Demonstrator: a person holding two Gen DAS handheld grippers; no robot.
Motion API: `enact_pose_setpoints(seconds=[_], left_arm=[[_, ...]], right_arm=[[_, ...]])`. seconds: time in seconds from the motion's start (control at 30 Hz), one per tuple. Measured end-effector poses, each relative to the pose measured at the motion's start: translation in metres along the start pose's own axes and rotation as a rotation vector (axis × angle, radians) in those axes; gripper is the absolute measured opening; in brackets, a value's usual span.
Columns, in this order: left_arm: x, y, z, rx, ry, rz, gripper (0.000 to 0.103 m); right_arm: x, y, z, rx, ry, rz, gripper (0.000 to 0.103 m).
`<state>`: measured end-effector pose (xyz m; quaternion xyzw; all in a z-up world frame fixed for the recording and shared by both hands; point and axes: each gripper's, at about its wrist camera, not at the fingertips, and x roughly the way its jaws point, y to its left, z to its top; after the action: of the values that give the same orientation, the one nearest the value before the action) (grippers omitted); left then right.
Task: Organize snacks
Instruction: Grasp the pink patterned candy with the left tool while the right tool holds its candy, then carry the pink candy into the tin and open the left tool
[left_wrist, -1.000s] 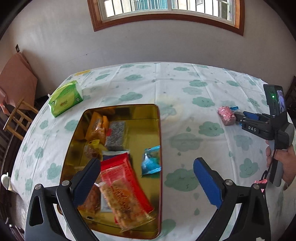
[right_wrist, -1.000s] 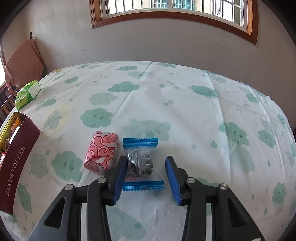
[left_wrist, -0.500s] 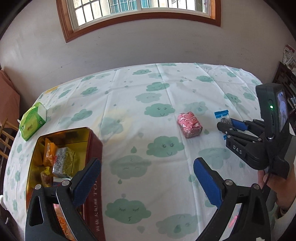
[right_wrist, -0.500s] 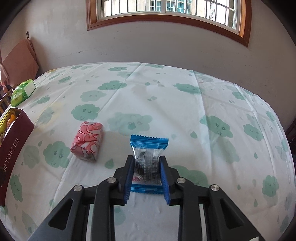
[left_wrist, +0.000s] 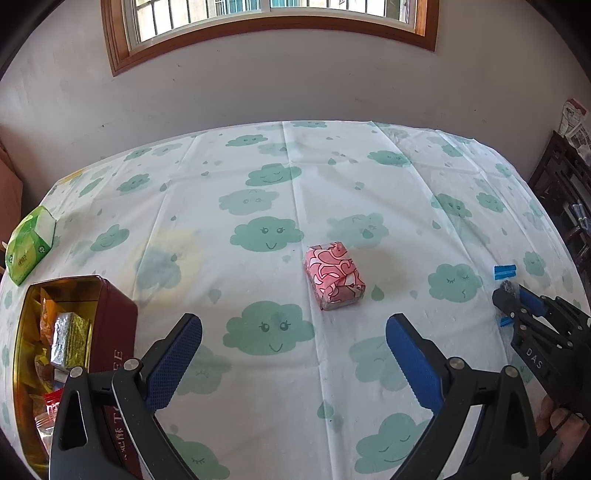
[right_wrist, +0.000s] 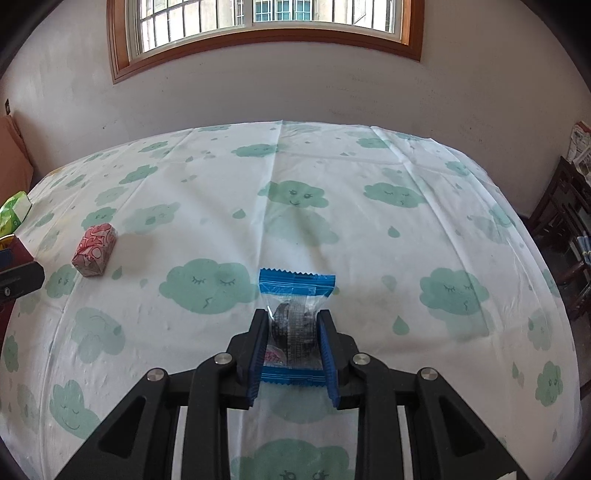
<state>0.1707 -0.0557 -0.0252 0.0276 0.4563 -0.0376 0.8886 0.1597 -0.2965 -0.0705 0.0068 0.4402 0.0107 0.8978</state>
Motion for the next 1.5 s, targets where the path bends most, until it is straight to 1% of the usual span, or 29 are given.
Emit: enact_pose_setpoints(seconds=[0.13, 0.23, 0.27, 0.37, 0.47, 0.5, 0.53, 0.57, 0.6, 0.63, 0.7, 0.77, 0.93, 1.13, 1.5], left_arm=[[0.013, -0.008, 0.006, 0.008, 0.011, -0.003, 0.095], [0.024, -0.011, 0.012, -0.01, 0.033, -0.021, 0.085], [0.028, -0.012, 0.015, -0.014, 0.04, -0.024, 0.079], [0.039, -0.014, 0.021, -0.03, 0.059, -0.035, 0.066], [0.047, -0.016, 0.025, -0.037, 0.071, -0.042, 0.065], [0.049, -0.016, 0.026, -0.039, 0.073, -0.04, 0.063], [0.052, -0.016, 0.026, -0.041, 0.076, -0.042, 0.061], [0.055, -0.016, 0.028, -0.042, 0.082, -0.051, 0.055], [0.057, -0.016, 0.028, -0.043, 0.089, -0.056, 0.052], [0.06, -0.016, 0.028, -0.044, 0.097, -0.053, 0.051], [0.063, -0.016, 0.027, -0.042, 0.107, -0.074, 0.036], [0.061, -0.017, 0.025, -0.022, 0.097, -0.058, 0.028], [0.054, -0.014, 0.016, -0.023, 0.101, -0.06, 0.027], [0.034, -0.009, -0.003, -0.03, 0.11, -0.064, 0.026], [-0.013, -0.009, -0.034, 0.001, 0.068, -0.03, 0.026]], right_arm=[[0.001, 0.0, 0.001, 0.007, 0.001, 0.0, 0.027], [0.001, 0.0, 0.0, 0.011, 0.0, 0.006, 0.028], [0.001, 0.0, 0.001, 0.014, 0.0, 0.011, 0.028], [0.001, -0.002, 0.0, 0.018, -0.001, 0.017, 0.028], [0.001, -0.001, 0.0, 0.017, 0.0, 0.017, 0.029], [0.001, -0.001, 0.0, 0.017, 0.0, 0.018, 0.029], [0.001, -0.002, 0.0, 0.017, 0.0, 0.019, 0.029], [0.001, -0.001, 0.0, 0.017, 0.0, 0.019, 0.029], [0.001, -0.001, 0.0, 0.017, 0.0, 0.019, 0.03], [0.001, -0.001, 0.0, 0.017, 0.0, 0.019, 0.03], [0.001, -0.001, 0.0, 0.018, 0.0, 0.018, 0.03], [0.001, -0.001, 0.0, 0.018, 0.0, 0.018, 0.03], [0.001, -0.001, 0.0, 0.017, 0.0, 0.017, 0.03], [0.001, 0.0, 0.0, 0.01, 0.001, 0.01, 0.03], [0.001, 0.001, 0.0, 0.005, 0.001, 0.007, 0.03]])
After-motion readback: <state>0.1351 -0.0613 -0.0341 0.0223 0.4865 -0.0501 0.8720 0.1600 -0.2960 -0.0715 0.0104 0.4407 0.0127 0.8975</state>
